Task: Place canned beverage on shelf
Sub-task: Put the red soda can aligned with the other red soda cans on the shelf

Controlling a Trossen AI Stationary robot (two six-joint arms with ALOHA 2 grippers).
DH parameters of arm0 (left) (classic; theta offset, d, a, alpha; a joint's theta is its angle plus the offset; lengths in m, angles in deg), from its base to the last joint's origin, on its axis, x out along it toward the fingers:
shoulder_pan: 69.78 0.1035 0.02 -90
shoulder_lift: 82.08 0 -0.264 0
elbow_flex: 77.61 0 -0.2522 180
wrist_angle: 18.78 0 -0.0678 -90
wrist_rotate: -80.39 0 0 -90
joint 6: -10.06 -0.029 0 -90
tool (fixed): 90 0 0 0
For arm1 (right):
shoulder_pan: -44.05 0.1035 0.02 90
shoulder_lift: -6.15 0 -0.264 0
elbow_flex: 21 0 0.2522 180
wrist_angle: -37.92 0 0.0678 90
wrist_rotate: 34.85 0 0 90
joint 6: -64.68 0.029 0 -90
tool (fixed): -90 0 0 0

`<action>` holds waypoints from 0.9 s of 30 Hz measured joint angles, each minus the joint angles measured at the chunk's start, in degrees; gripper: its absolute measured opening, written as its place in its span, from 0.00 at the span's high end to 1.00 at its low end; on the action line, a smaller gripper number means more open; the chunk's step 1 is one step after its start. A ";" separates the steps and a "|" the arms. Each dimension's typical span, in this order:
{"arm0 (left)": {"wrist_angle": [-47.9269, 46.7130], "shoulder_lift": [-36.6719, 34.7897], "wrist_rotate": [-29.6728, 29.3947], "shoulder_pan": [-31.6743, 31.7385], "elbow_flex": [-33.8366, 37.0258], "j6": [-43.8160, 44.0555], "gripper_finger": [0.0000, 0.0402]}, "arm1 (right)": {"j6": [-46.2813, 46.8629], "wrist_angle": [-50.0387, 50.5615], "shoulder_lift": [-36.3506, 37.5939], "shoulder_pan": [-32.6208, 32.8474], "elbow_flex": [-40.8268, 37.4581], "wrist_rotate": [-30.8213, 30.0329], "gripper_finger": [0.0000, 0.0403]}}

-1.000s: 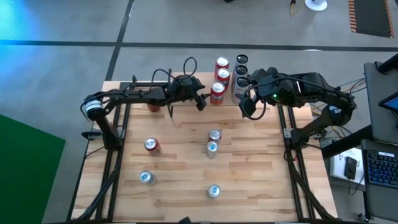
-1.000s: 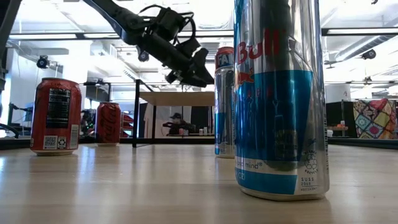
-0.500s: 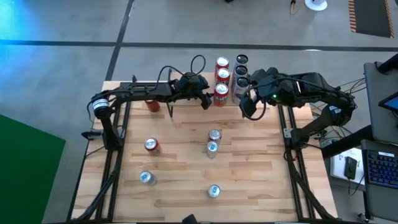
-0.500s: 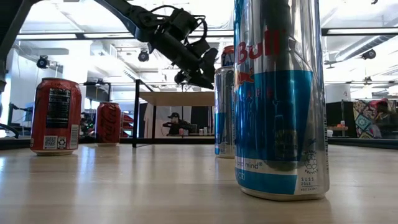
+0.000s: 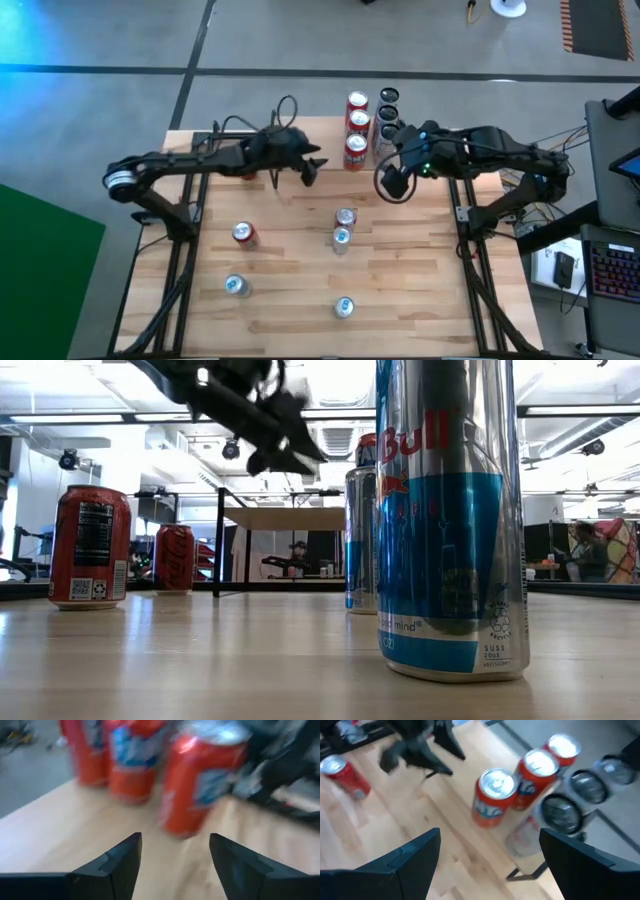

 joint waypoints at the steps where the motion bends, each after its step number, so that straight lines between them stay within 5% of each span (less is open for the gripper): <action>1: 2.96 -0.35 -0.40 -1.35 1.21 0.48 0.46 | -0.12 -1.12 0.43 0.00 -1.30 0.72 0.19; 9: 12.26 5.16 -23.48 -9.79 2.54 -1.51 0.48 | 0.45 -8.96 3.30 -0.09 -7.65 1.54 0.19; 27: 8.46 18.89 -21.70 -8.95 -9.02 1.20 0.48 | 1.67 -9.46 5.64 -0.11 -8.30 2.61 0.19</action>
